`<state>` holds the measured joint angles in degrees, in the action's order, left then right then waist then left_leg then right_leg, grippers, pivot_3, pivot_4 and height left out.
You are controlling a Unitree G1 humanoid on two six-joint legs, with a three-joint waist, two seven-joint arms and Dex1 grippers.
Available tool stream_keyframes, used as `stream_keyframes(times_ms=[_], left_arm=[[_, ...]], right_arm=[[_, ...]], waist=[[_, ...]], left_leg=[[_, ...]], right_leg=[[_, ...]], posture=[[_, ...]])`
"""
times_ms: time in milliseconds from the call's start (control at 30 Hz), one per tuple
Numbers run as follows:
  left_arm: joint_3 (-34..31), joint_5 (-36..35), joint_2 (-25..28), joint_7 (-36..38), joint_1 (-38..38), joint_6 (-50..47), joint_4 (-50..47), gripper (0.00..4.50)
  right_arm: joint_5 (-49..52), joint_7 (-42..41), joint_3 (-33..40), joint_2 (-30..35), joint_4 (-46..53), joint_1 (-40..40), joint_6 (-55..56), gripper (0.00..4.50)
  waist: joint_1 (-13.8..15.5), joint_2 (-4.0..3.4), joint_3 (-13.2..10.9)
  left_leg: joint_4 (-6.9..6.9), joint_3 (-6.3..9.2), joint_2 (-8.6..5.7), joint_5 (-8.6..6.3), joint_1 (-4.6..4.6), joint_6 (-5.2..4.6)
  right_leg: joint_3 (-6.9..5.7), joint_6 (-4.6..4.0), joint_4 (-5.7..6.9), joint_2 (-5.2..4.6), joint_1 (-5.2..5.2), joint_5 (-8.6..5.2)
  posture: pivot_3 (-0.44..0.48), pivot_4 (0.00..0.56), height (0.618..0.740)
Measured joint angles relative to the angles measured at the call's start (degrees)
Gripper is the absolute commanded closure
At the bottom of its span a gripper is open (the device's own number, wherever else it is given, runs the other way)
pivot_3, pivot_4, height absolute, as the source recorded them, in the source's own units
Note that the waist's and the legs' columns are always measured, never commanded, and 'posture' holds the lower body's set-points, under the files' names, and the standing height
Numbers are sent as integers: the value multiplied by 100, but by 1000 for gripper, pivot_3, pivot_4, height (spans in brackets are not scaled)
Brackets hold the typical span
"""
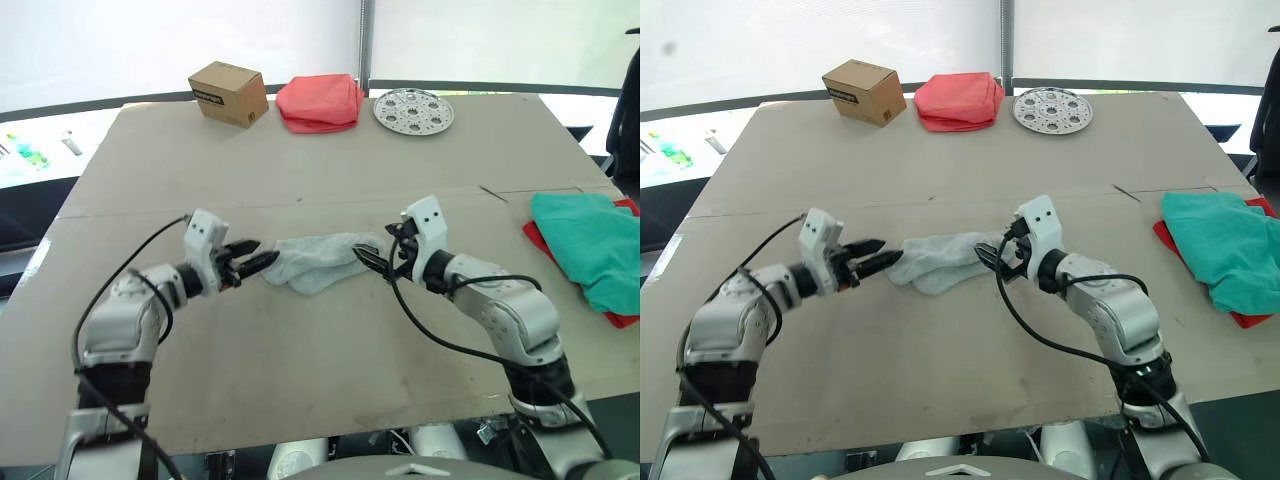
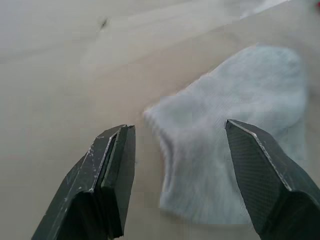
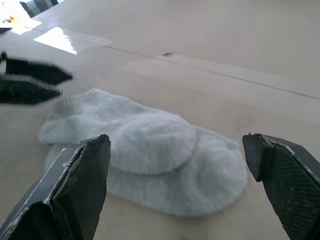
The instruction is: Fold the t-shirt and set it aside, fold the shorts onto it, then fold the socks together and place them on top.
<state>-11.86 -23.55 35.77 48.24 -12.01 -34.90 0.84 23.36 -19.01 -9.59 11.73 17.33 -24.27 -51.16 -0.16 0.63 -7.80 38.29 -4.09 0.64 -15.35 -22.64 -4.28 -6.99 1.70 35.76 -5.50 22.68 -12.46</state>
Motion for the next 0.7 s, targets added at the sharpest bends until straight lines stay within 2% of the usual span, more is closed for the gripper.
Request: stream_keyframes(times_ms=[200, 233, 300, 633, 667, 700], left_arm=[[-18, -33, -44, -310, 64, -16, -163, 1437], [-30, -39, -44, -333, 67, -13, -163, 1937], [-61, -55, -42, -333, 83, -6, -163, 2627], [-44, -80, 114, -71, 192, 53, -131, 2627], [-21, -77, 122, -47, 217, 56, -131, 2667], [21, -72, 124, -43, 224, 56, -131, 2913]], right_arm=[[-62, -228, -207, -124, -612, -242, 9, 0], [-78, -289, -253, -129, -711, -299, 22, 259], [-146, -356, -322, -160, -903, -394, 75, 884], [-563, -531, -617, -279, -1518, -665, 393, 884], [-606, -561, -621, -299, -1601, -701, 418, 1304], [-643, -576, -627, -299, -1637, -717, 451, 1432]], waist=[[-25, -3, -1], [-42, -3, -1], [-60, -2, 0], [-65, -5, -2], [-64, -6, -3], [-61, -6, -3]], left_leg=[[-5, 0, -3, 7, 1, 14], [-6, 0, -3, 9, 1, 18], [-9, 0, -3, 12, 1, 22], [-19, -1, -3, 14, 2, 30], [-19, -1, -3, 14, 2, 30], [-19, -1, -3, 13, 2, 31]], right_leg=[[0, 0, 0, -1, 1, 0], [0, 0, 0, 0, 0, 0], [0, 0, 2, 1, 1, 0], [0, 0, 1, 2, 4, 0], [0, 0, 1, 2, 4, 0], [0, 0, 1, 1, 4, 0]], posture=[[0, 150, 736], [0, 150, 736], [0, 150, 736], [0, 150, 736], [0, 150, 736], [0, 150, 736]])
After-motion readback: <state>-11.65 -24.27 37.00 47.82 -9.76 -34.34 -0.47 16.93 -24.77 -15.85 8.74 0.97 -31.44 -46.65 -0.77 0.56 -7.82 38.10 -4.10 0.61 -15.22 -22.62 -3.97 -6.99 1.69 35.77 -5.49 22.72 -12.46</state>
